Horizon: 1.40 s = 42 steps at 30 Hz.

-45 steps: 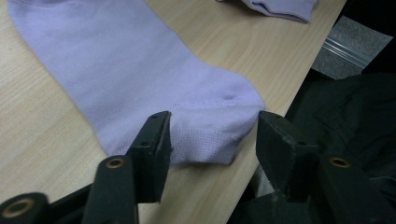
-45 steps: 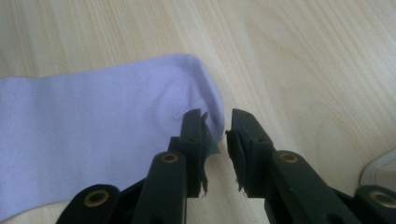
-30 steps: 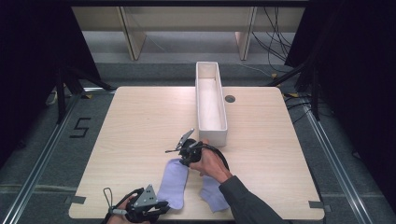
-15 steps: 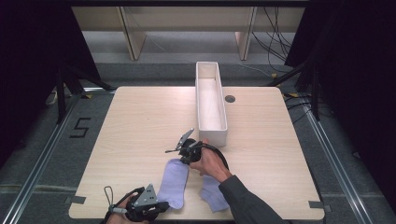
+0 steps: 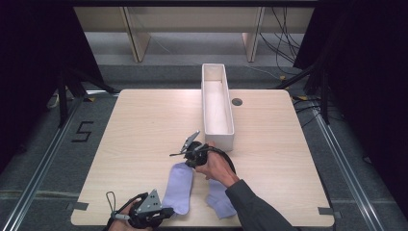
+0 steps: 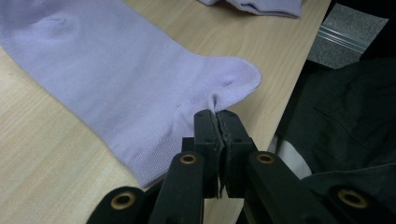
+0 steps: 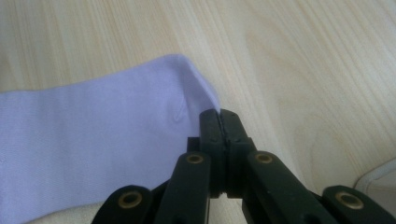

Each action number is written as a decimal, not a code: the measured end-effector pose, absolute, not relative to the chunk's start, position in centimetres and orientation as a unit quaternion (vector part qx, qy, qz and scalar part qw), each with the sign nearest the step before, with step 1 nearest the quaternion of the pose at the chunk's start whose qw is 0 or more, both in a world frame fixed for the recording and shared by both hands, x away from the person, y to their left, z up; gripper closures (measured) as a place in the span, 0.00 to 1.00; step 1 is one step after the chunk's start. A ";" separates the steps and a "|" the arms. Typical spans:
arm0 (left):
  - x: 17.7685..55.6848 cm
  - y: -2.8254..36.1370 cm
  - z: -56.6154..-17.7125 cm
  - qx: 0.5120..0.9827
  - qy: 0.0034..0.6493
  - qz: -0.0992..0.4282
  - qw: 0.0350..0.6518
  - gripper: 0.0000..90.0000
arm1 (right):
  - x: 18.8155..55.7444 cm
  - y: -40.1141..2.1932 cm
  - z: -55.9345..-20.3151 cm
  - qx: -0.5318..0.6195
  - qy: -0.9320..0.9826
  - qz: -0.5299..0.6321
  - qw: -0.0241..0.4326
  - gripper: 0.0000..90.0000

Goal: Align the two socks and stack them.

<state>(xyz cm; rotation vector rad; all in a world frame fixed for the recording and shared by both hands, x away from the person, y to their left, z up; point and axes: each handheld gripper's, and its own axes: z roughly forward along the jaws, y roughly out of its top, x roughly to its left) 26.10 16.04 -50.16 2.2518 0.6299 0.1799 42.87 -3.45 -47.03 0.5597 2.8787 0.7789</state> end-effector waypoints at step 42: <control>28.1 5.0 -47.5 0.903 0.140 0.032 0.405 0.97 | 42.1 -14.6 -43.8 0.243 0.933 0.247 0.094 1.00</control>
